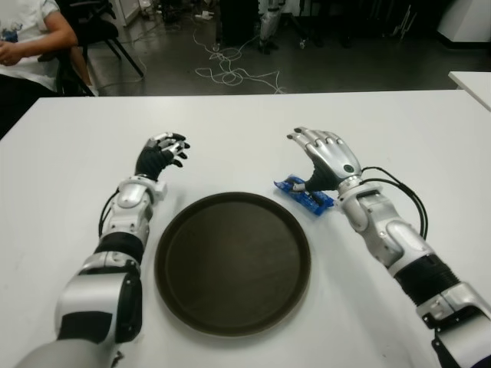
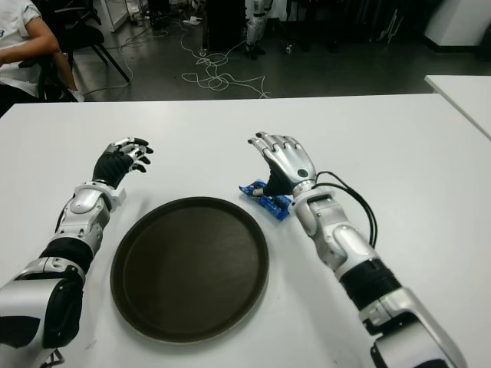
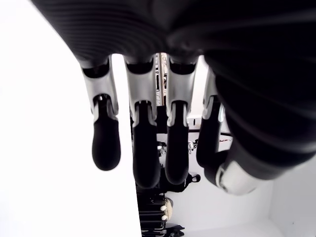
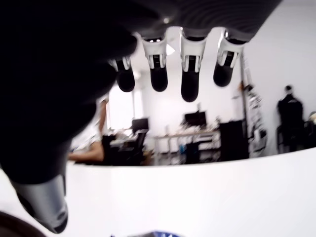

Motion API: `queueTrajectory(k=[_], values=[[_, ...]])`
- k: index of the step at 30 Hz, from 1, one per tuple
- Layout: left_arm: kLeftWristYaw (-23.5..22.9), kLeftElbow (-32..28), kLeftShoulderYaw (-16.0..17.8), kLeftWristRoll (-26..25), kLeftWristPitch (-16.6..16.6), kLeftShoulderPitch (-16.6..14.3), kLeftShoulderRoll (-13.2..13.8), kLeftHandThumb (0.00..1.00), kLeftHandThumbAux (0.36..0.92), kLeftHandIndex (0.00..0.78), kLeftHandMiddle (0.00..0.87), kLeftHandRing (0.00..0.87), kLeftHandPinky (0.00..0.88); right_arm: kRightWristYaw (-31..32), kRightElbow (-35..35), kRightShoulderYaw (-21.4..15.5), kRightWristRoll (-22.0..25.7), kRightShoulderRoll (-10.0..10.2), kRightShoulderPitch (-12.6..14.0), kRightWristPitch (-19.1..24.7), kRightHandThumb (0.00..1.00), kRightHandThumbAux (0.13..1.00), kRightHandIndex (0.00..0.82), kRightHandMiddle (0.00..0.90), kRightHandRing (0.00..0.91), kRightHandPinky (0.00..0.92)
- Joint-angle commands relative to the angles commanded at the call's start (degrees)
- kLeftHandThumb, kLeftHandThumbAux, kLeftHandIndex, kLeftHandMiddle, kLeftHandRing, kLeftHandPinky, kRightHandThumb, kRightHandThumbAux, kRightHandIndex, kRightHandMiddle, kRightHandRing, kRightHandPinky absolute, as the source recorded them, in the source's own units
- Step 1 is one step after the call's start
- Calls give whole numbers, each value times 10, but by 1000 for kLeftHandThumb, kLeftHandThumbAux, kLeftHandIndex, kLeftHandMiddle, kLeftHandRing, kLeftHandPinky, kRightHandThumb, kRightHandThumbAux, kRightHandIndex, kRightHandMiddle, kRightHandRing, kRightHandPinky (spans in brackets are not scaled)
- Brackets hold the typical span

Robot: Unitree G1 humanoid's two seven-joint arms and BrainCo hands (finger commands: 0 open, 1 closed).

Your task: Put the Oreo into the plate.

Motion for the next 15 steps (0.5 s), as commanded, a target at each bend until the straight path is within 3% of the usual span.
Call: queueTrajectory(k=[8, 15], values=[[-3, 0, 1, -2, -5, 1, 0, 835, 672, 419, 468, 526, 586, 1, -42, -6, -18, 12, 17, 59, 0, 730, 91, 132, 138, 135], [0, 2, -1, 3, -6, 1, 1, 834, 673, 418, 467, 515, 560, 16, -89, -6, -27, 6, 32, 73, 0, 735, 92, 141, 145, 128]])
